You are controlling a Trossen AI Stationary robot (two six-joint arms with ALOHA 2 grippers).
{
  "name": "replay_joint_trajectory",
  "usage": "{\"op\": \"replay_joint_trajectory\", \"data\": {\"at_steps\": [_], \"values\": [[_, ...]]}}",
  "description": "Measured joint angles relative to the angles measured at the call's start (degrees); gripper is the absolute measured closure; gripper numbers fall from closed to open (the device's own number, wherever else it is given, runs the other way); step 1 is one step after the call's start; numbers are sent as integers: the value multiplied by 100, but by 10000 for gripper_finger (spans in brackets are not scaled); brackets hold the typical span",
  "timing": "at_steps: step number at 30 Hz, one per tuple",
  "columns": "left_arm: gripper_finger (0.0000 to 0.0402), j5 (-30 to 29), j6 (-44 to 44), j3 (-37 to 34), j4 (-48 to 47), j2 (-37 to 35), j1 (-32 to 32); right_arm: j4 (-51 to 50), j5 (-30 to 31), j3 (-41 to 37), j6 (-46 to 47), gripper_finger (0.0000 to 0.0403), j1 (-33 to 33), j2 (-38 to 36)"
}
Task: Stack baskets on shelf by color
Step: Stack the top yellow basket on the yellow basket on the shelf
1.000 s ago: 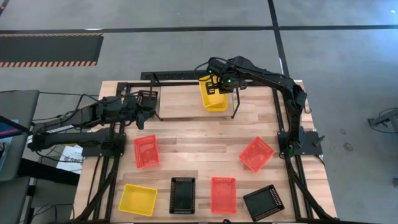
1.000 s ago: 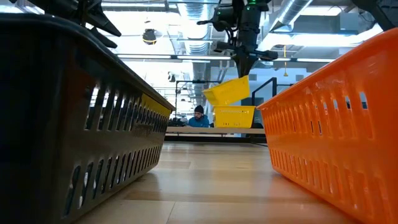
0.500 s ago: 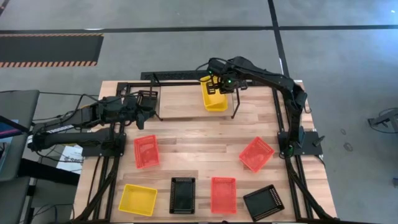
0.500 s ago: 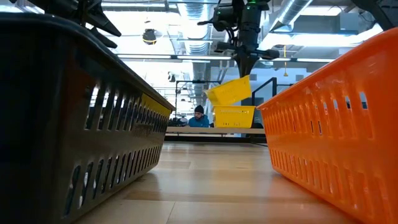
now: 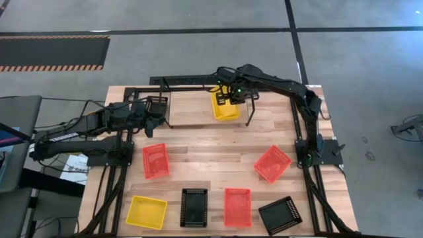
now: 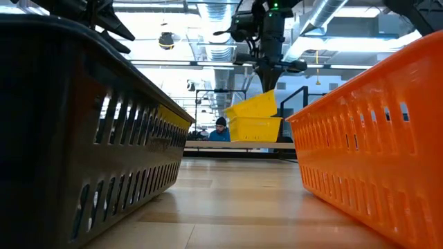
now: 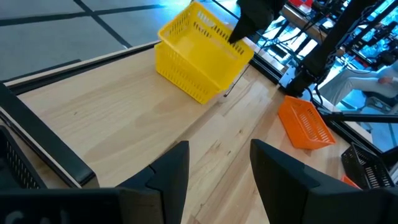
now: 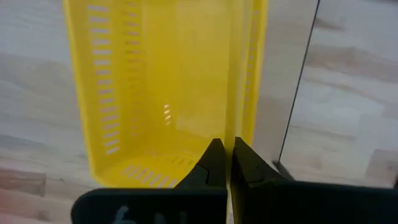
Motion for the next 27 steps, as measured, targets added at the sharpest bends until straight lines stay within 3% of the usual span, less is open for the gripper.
{"op": "replay_joint_trajectory", "data": {"at_steps": [27], "values": [[244,-7,-13,0,4,1,0,48,-7,6,-209,391,-33,-12]]}}
